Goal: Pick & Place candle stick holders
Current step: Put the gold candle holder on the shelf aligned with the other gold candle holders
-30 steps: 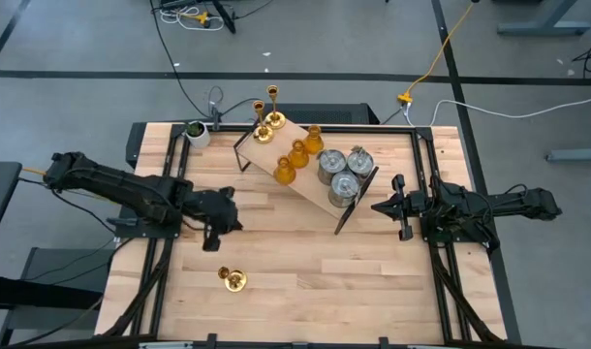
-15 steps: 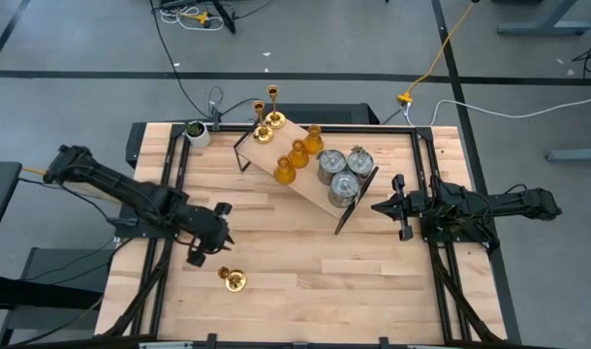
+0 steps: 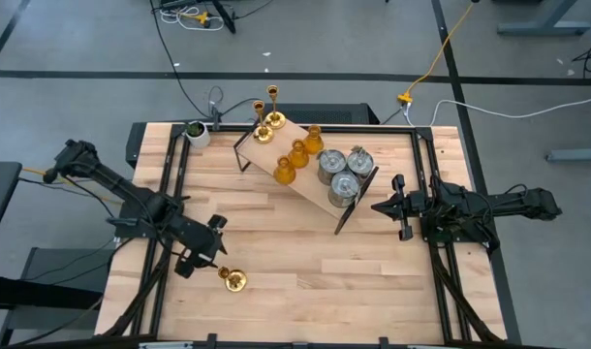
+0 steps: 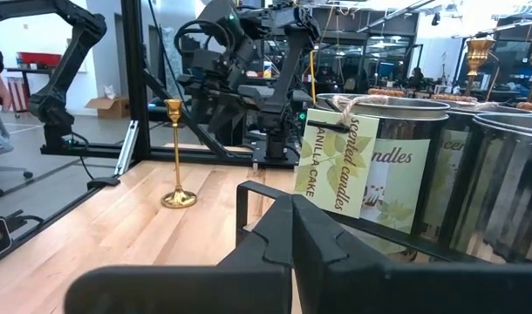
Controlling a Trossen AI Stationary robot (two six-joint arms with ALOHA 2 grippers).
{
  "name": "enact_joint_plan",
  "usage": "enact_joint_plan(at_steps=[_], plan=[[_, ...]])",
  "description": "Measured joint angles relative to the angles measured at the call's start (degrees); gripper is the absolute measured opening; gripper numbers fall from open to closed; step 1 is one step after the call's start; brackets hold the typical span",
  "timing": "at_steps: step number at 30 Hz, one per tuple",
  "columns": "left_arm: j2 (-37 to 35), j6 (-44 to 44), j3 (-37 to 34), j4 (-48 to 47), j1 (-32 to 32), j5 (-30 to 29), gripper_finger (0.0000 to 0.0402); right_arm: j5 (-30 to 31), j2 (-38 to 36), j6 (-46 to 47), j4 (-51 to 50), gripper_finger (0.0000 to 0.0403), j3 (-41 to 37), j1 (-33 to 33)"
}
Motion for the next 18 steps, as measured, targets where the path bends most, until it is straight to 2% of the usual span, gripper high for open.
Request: enact_joint_plan(at_steps=[12, 18], plan=[[1.8, -1.7, 0.0, 2.1, -4.2, -0.3, 0.0218, 0.0, 0.0, 0.0, 0.0, 0.0003, 0.0, 0.0], [2.2, -4.7, -7.7, 15.9, -5.4, -0.3, 0.0218, 0.0, 0.0, 0.0, 0.0, 0.0003, 0.0, 0.0]])
